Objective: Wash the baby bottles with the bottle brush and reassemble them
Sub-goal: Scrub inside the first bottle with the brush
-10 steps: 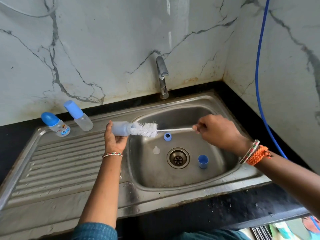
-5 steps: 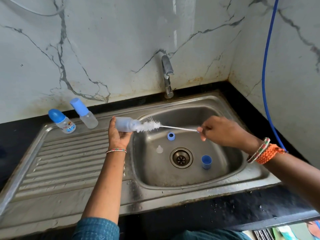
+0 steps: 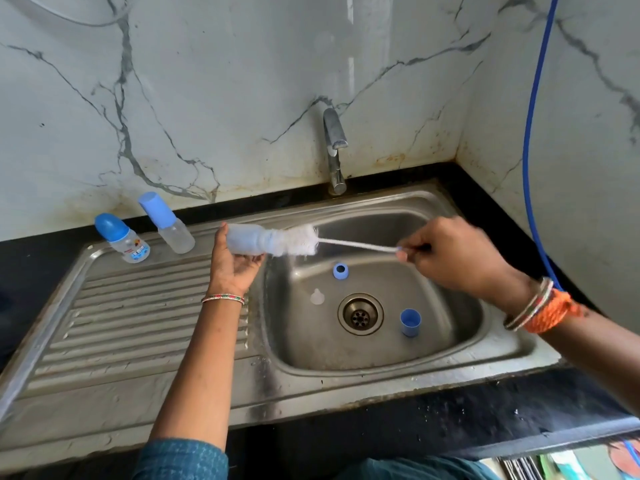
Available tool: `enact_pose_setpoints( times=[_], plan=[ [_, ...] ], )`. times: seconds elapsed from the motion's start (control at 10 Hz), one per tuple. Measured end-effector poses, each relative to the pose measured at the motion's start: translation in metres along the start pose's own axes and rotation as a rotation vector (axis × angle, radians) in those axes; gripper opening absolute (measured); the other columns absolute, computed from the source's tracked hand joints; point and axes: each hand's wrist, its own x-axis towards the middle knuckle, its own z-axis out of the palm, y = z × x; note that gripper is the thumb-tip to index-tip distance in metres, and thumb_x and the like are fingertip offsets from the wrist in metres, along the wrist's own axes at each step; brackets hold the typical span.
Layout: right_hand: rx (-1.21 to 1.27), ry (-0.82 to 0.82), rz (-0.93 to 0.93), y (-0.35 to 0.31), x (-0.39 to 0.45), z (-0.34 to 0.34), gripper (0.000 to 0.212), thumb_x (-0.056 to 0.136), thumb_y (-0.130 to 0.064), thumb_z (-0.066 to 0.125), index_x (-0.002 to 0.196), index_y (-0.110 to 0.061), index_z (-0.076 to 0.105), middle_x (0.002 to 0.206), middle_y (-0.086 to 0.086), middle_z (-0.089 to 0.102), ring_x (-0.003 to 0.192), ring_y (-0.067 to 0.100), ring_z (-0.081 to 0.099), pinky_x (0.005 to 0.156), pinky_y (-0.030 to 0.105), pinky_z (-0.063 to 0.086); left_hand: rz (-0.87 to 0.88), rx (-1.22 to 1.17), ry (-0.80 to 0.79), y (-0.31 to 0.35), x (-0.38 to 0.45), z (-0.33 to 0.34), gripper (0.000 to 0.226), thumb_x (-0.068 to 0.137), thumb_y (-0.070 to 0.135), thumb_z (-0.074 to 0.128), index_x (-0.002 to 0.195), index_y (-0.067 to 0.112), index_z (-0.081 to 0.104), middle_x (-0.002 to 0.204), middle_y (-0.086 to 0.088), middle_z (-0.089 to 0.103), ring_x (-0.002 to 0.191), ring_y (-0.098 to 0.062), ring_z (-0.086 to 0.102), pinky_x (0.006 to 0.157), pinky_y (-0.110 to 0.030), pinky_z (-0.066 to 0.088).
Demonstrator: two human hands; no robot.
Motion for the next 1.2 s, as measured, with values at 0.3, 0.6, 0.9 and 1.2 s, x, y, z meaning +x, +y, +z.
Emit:
enact_pose_setpoints(
  times=[0.3,0.6,0.9,1.2],
  plan=[
    [0.381,-0.288,0.185,-0.014,-0.002,-0.003,0.026,0.097,-0.018,0.049,0.096,-0.013,0.074,0.068,0.003,0.061,0.044,0.012,0.048,0.040,0.019,0.037,0.020,-0.021,-0.038,-0.005,-0.011,0.011,0.025,0.089,0.029,0.060,0.102,0.009,0.054,0.098,-0.011,0.057,0.090,-0.023,0.059,0.071,-0.041,0.058],
    [-0.525,0.584,-0.457,0.014,-0.006,0.014,0.038,0.074,-0.003,0.053,0.105,-0.011,0.073,0.080,0.004,0.070,0.063,0.026,0.063,0.050,0.027,0.044,-0.088,0.015,-0.046,-0.009,-0.015,0.013,0.034,0.088,0.030,0.063,0.105,0.005,0.048,0.108,-0.018,0.055,0.094,-0.031,0.060,0.082,-0.047,0.051],
    [0.755,-0.029,0.058,0.045,-0.002,0.005,0.015,0.086,-0.004,0.065,0.090,-0.013,0.075,0.062,0.004,0.069,0.052,0.009,0.060,0.049,0.022,0.048,0.003,-0.091,0.051,-0.006,-0.015,0.013,0.032,0.088,0.034,0.062,0.100,0.007,0.051,0.099,-0.016,0.055,0.089,-0.028,0.060,0.087,-0.045,0.051],
    [0.764,-0.137,0.203,0.102,-0.027,0.007,0.024,0.087,0.000,0.062,0.085,-0.017,0.079,0.052,0.006,0.057,0.039,0.005,0.037,0.036,0.014,0.025,0.048,-0.192,0.132,0.002,-0.008,0.011,0.030,0.088,0.036,0.060,0.093,0.008,0.050,0.106,-0.015,0.054,0.090,-0.026,0.057,0.082,-0.040,0.051]
  ],
)
